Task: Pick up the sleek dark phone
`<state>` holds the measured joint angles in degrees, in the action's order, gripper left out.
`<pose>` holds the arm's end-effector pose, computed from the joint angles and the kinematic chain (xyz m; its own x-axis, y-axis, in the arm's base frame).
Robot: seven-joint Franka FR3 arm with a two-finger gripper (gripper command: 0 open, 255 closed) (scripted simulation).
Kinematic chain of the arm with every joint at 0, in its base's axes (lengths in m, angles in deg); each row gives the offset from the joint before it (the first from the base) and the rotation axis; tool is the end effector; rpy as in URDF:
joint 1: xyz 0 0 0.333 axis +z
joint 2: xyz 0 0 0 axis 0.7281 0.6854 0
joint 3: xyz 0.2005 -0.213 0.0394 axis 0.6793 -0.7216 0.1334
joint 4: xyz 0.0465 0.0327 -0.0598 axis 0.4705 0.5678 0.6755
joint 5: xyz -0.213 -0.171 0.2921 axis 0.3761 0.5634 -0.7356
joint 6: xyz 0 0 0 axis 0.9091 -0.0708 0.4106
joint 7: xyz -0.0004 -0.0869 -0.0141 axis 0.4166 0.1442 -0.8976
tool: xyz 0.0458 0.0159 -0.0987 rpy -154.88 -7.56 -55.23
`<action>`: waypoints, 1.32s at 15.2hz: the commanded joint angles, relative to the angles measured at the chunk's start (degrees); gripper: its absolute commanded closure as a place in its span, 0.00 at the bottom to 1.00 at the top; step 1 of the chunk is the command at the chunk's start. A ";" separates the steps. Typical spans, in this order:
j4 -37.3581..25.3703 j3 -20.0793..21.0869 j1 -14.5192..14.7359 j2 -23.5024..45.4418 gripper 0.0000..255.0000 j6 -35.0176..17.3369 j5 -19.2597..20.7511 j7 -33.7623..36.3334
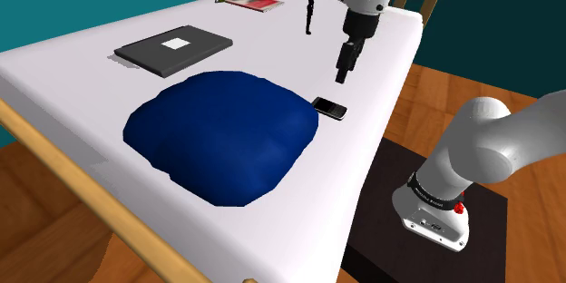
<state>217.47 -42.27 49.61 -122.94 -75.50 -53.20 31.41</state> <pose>0.3578 0.0304 0.5058 0.9855 0.1690 0.0139 0.1696 -0.9827 -0.0742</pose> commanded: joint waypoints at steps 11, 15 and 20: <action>7.29 2.36 2.43 9.42 0.00 -14.41 -0.30 -2.51; 8.19 2.40 2.45 9.82 1.00 -15.70 -0.37 -2.57; 8.20 2.38 2.44 9.74 1.00 -15.63 -0.36 -2.59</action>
<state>225.62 -39.88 52.06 -113.22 -91.14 -53.57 28.82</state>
